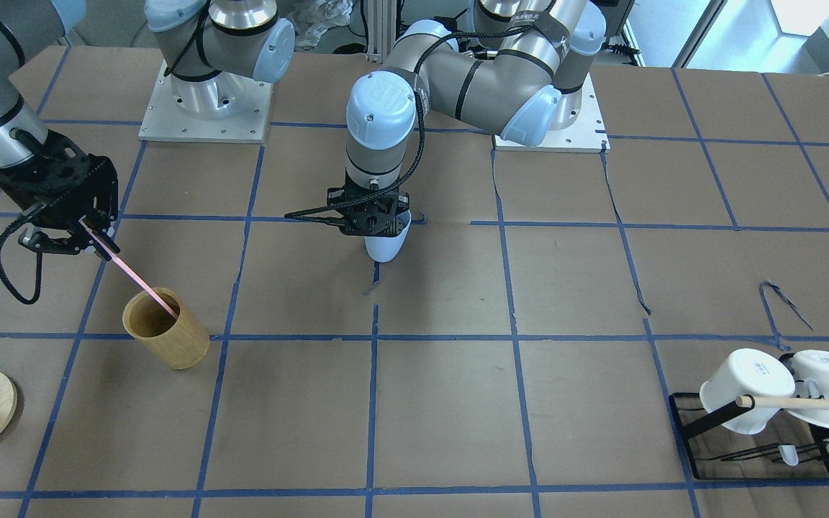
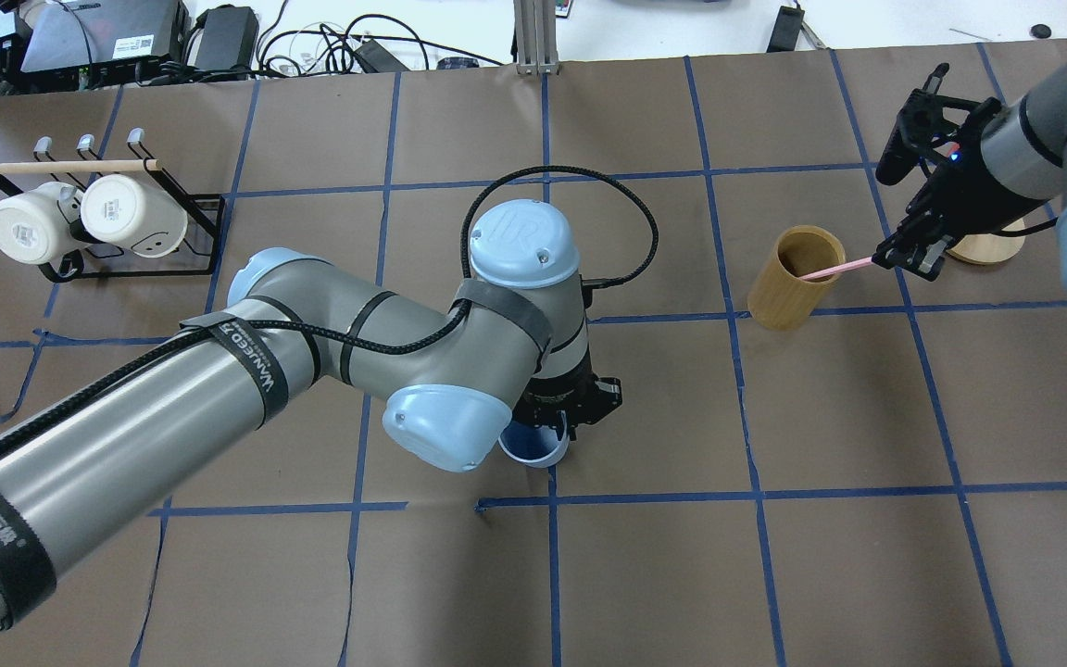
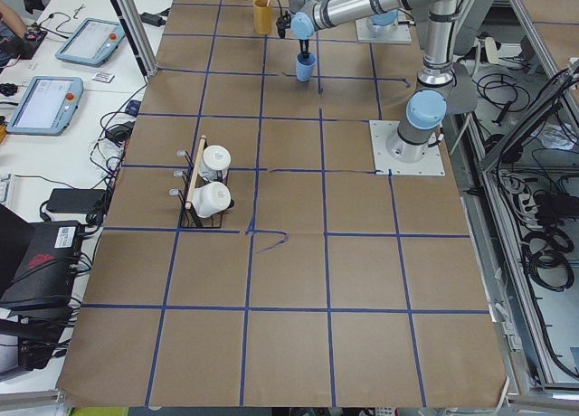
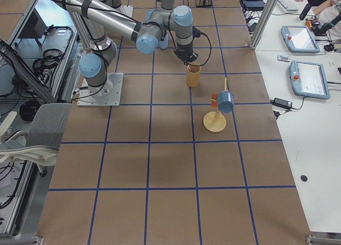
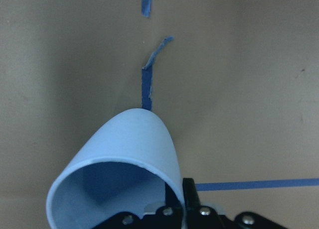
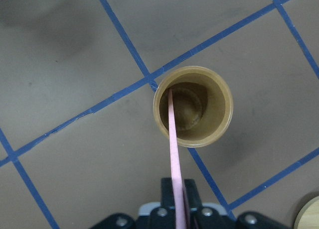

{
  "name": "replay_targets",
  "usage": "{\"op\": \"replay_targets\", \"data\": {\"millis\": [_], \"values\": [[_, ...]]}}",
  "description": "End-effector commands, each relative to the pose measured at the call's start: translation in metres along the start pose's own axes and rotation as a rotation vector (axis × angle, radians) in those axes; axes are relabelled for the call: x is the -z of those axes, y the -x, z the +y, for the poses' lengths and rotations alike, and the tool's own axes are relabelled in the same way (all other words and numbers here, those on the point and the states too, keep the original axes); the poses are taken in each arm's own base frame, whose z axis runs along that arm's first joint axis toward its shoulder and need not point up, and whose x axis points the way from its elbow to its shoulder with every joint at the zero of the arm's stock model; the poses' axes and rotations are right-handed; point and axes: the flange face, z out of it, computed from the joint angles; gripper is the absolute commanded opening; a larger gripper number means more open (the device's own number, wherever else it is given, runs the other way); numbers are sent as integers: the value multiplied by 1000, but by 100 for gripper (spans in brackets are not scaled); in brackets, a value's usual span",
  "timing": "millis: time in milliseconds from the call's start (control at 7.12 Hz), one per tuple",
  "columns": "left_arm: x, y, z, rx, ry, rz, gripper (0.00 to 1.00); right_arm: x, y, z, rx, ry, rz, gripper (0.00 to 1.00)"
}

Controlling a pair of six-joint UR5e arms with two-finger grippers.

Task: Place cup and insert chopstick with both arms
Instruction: 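Carry the blue cup to table center with left gripper while right grasps chopstick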

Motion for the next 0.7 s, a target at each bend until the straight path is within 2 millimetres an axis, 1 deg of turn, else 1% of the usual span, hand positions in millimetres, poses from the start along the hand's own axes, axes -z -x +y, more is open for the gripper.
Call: {"op": "replay_targets", "data": {"millis": [0, 140, 281, 421, 561], "values": [[22, -1, -3, -9, -42, 14, 100, 42, 0, -19, -107, 23, -60, 0], [55, 0, -16, -14, -89, 32, 100, 59, 7, -33, -125, 39, -89, 0], [92, 16, -34, -12, -108, 40, 100, 68, 14, -43, -157, 68, -97, 0], [131, 38, -47, -19, -139, 52, 100, 69, 21, -50, -168, 78, -109, 0], [162, 60, -48, -38, -155, 56, 100, 65, 18, -50, -152, 84, -113, 0]]}}
